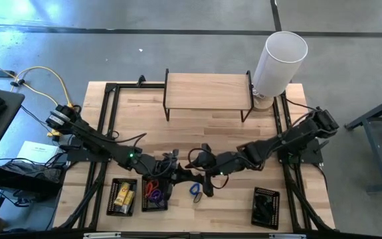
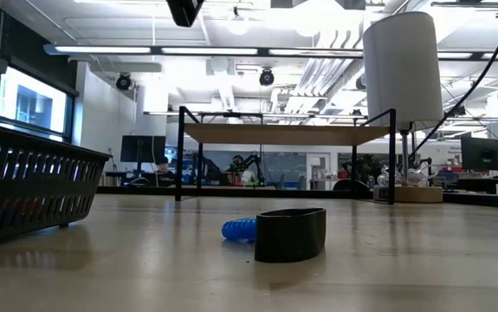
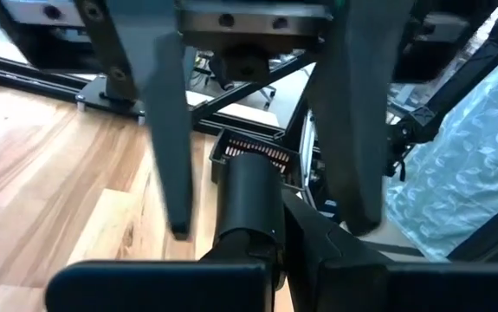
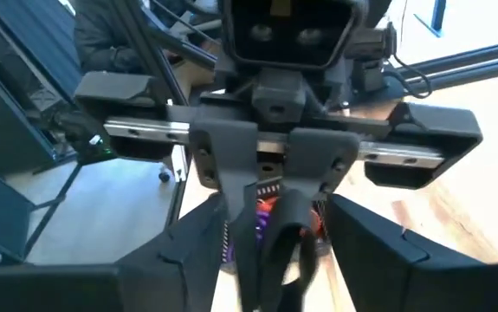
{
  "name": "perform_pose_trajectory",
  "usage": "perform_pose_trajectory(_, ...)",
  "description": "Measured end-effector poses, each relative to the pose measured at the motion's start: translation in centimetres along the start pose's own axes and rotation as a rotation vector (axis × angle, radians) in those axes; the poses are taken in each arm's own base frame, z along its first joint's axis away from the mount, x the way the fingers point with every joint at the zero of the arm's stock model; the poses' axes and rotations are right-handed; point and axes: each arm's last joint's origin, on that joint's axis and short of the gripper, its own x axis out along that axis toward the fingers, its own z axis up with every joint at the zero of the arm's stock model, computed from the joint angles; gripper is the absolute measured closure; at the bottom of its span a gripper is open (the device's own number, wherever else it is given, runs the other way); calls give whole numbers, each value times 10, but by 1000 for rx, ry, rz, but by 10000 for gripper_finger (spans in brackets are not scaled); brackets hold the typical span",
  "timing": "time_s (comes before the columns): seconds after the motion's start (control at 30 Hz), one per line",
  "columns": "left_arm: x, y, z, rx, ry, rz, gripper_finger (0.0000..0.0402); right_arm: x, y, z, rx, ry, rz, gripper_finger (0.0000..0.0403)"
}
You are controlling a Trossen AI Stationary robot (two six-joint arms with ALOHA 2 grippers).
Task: Pick & Place Office Desk Supplies
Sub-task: Put the black rubber band into the right black basket
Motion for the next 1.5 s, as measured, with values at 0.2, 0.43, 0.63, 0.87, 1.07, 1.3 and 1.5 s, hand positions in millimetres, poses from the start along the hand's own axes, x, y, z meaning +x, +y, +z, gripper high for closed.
perform_pose_trajectory(0.2,0,0,-2,8,20,-6,401,5,-2,-3,-1,13,10,271)
perform_pose_trajectory(0.43,0,1,-3,11,30,0,401,5,-2,-4,-4,25,11,392)
perform_pose_trajectory(0.63,0,1,-3,13,28,1,401,5,-2,-4,-10,30,27,399)
perform_pose_trajectory(0.87,0,1,-3,36,27,3,376,5,-1,-4,-23,33,32,399)
perform_pose_trajectory(1.07,0,0,-3,-9,29,-4,298,5,-1,-5,-27,38,31,399)
perform_pose_trajectory(1.3,0,0,-2,-35,28,-11,261,4,3,-8,-38,55,45,399)
perform_pose_trajectory(1.5,0,0,-2,-35,29,-11,260,-2,12,-12,-58,51,-9,399)
